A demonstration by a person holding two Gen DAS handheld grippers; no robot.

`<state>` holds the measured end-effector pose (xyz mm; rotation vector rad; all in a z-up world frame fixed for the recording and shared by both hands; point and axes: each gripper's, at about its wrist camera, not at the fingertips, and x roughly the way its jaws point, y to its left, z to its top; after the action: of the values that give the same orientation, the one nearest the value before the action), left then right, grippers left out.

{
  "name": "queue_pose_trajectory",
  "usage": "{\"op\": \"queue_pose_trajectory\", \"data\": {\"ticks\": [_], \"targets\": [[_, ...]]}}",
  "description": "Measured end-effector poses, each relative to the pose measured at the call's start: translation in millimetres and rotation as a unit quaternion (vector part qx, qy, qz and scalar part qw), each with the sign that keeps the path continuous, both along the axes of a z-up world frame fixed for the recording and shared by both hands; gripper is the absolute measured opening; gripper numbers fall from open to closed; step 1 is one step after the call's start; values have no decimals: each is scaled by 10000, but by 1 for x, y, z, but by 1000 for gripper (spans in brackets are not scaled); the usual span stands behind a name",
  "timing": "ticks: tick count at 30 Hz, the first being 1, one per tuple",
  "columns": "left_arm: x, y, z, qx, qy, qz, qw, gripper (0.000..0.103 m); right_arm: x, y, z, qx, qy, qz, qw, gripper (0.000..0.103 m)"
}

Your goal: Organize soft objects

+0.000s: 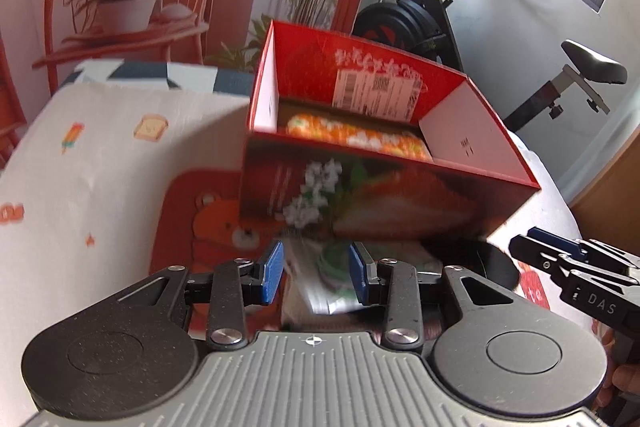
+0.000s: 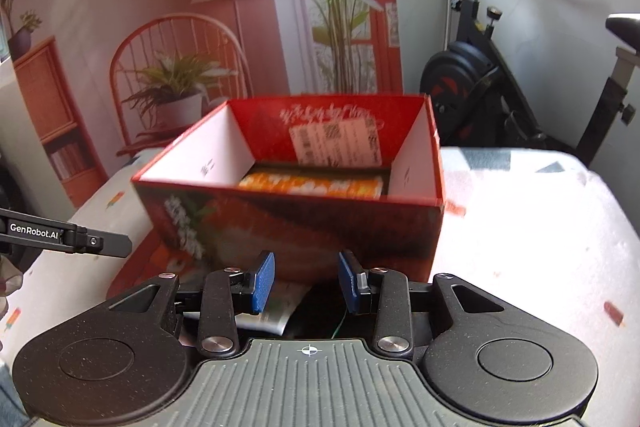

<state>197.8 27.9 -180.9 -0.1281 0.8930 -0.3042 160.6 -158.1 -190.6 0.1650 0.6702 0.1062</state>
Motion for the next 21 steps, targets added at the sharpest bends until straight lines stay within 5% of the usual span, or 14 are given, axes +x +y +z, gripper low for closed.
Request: {"op": "queue_pose_trajectory", "data": {"ticks": [7,11,21], "targets": [[-25,0,-34,-14,361,106,9993,37,-24,10,-29,182,584,172,9980,33],[-40,8,-48,-394,513,365,9972,37,-31,9,-34,226,691,151,9972,33],[-52,8,-41,-398,361,374,9979,37,-48,11,-43,264,965,253,9947,34]]}}
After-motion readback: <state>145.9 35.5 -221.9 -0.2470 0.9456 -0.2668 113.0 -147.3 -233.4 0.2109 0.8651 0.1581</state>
